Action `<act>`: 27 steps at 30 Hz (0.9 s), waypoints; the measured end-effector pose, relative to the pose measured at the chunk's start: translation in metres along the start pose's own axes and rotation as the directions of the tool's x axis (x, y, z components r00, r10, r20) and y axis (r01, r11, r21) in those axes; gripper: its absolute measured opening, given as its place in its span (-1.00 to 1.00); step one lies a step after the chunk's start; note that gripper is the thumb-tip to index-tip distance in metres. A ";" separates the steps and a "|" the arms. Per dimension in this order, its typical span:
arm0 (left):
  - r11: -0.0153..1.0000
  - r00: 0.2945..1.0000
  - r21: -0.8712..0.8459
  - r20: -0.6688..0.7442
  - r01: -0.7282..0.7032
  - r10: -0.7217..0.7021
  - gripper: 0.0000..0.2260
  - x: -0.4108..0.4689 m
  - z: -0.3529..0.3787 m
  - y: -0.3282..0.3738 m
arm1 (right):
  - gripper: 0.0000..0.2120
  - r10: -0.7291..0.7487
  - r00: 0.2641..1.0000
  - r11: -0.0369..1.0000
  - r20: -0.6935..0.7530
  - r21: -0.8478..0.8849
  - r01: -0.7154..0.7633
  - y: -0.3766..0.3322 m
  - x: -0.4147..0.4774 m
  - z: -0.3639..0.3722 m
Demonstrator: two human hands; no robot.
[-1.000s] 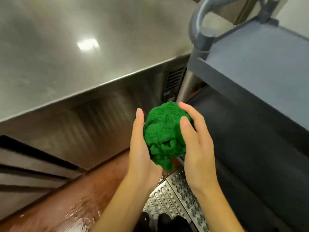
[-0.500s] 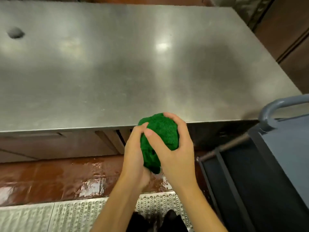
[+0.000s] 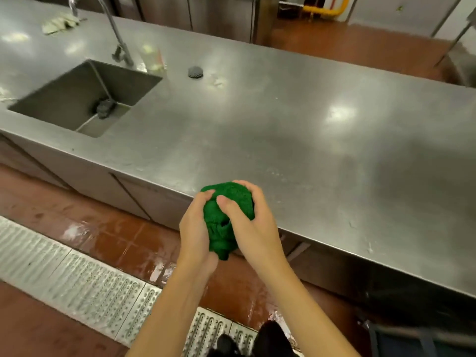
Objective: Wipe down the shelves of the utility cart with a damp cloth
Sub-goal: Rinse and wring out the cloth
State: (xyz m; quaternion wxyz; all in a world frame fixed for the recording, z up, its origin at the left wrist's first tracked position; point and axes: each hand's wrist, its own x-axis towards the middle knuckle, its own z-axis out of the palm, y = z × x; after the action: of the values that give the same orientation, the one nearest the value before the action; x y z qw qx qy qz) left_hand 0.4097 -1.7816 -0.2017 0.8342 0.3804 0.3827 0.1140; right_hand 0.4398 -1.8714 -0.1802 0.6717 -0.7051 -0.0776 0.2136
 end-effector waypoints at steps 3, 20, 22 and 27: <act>0.999 0.998 -0.043 -0.062 -0.030 0.028 -0.62 0.028 -0.031 0.035 | -0.37 0.006 0.987 0.993 0.161 -0.114 0.013 -0.004 0.024 0.033; 0.993 0.918 0.056 -0.379 -0.102 0.116 -0.51 0.231 -0.102 0.247 | 0.09 -0.118 0.720 0.685 0.684 -0.468 0.558 -0.040 0.253 0.222; 0.987 0.916 0.096 -0.371 -0.128 0.155 -0.63 0.253 -0.099 0.271 | 0.10 -0.197 0.694 0.596 0.693 -0.477 0.646 -0.046 0.280 0.246; 0.940 0.858 0.294 -0.423 -0.175 0.292 -0.80 0.301 -0.099 0.321 | 0.04 -0.277 0.740 0.589 0.613 -0.501 0.634 -0.047 0.353 0.297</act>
State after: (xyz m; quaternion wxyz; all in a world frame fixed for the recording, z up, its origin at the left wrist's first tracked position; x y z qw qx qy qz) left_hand 0.5759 -1.3626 -0.1773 0.6456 0.4863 0.5313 0.2537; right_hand 0.6444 -1.4555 -0.2055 0.3548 -0.7788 -0.4958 0.1478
